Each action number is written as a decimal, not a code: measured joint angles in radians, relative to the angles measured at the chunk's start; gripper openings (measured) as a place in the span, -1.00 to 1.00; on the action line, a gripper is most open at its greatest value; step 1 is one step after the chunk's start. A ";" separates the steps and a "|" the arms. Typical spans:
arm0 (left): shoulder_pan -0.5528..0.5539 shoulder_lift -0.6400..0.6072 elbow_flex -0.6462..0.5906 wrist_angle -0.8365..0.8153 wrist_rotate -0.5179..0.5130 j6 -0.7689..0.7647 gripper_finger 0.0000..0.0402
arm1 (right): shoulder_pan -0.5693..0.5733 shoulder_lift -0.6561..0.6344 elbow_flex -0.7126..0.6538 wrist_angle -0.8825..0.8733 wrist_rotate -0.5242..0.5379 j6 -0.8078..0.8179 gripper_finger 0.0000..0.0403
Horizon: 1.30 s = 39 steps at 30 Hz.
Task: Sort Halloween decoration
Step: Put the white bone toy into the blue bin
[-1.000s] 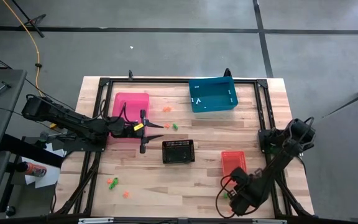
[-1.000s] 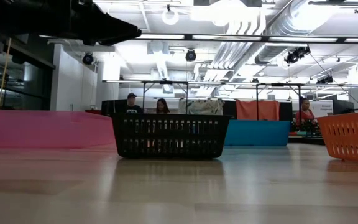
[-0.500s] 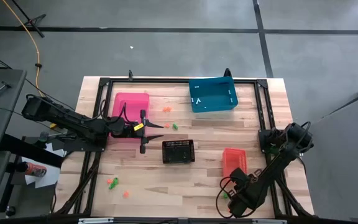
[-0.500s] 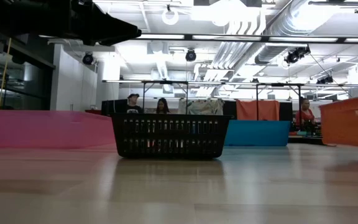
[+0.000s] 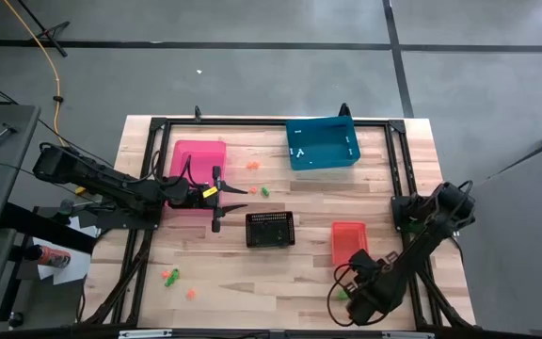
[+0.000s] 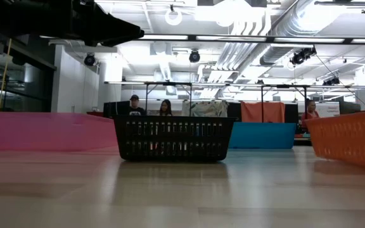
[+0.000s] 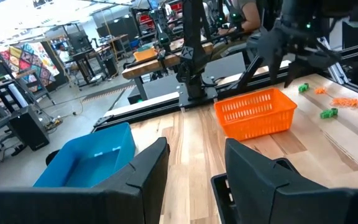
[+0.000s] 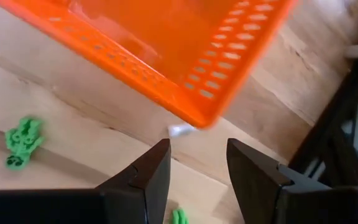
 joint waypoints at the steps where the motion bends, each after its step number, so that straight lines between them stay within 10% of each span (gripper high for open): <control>1: 0.000 0.000 0.000 0.000 0.000 0.000 -0.28 | 0.007 -0.010 0.000 -0.001 -0.001 0.017 -0.25; 15: 0.000 0.000 0.000 -0.001 0.000 -0.009 -0.28 | 0.126 -0.044 -0.139 0.263 -0.017 0.433 -0.25; 39: 0.000 0.000 0.000 -0.001 0.000 -0.027 -0.28 | 0.067 -0.043 -0.279 0.379 0.046 0.426 -0.25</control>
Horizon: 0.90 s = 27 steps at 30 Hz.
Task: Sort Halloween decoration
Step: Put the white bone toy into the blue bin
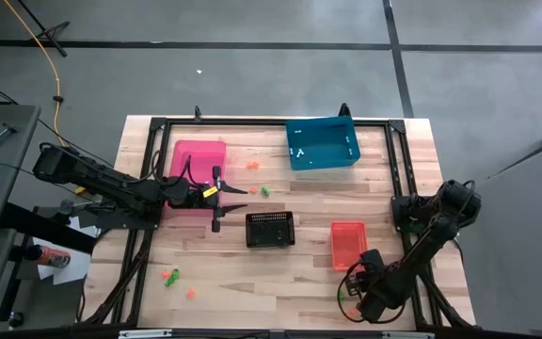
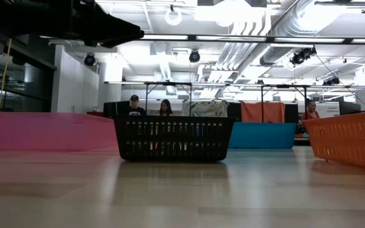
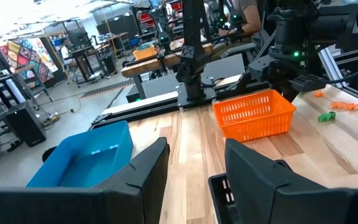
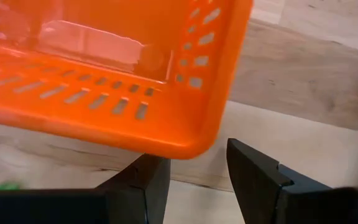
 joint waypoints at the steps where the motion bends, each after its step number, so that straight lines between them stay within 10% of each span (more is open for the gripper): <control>1: 0.000 0.000 0.000 0.000 0.000 0.000 -0.28 | 0.000 0.000 0.000 0.000 -0.001 -0.005 -0.25; 13: 0.000 0.000 0.000 0.000 0.000 0.000 -0.28 | 0.008 -0.158 0.102 -0.233 -0.058 -0.192 -0.25; 27: 0.000 0.000 0.000 0.001 0.000 -0.006 -0.28 | -0.054 -0.285 0.145 -0.586 0.137 -0.155 -0.25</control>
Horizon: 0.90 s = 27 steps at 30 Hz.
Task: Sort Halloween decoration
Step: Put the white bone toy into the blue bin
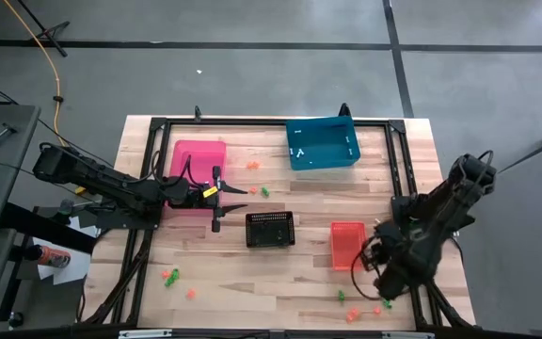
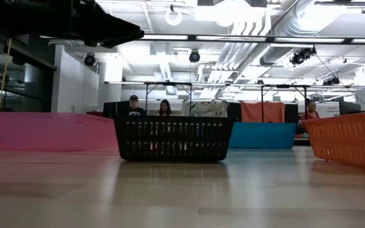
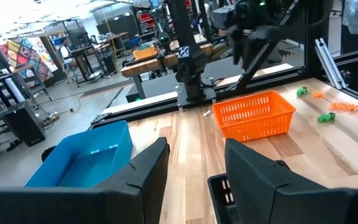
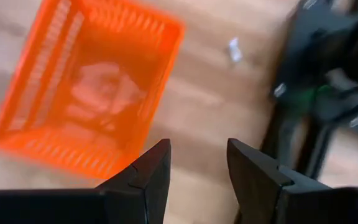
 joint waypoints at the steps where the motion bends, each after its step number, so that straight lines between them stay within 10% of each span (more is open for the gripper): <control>1: 0.000 0.000 0.000 0.001 0.000 0.000 -0.28 | -0.022 -0.003 -0.009 -0.016 0.002 -0.025 -0.25; 16: 0.000 0.000 0.000 0.021 0.000 -0.002 -0.28 | -0.548 -0.421 -0.436 0.173 -0.067 -0.587 -0.25; 27: 0.000 0.000 0.000 0.000 0.000 -0.044 -0.28 | -0.640 -0.459 -0.485 0.322 -0.141 -0.782 -0.25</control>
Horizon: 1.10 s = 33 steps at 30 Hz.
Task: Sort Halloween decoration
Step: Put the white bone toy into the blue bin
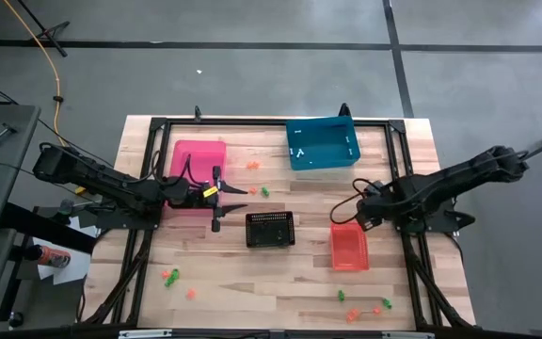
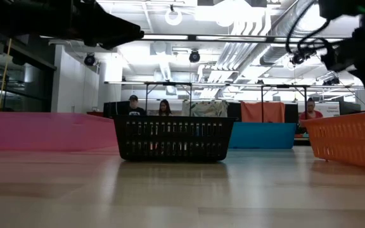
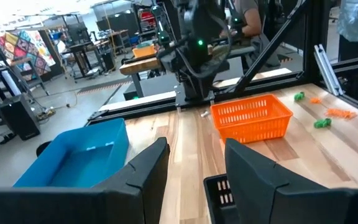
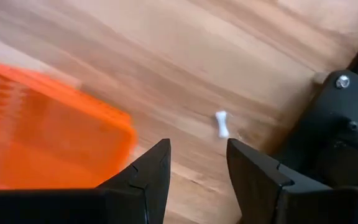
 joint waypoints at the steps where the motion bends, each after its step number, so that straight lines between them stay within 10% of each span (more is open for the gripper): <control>1: 0.000 0.000 0.000 0.001 0.000 -0.001 -0.28 | -0.004 0.010 -0.004 -0.008 -0.002 -0.007 -0.25; 33: 0.000 0.000 0.000 0.008 0.000 0.042 -0.28 | -0.161 0.415 -0.002 0.041 -0.116 -0.522 -0.25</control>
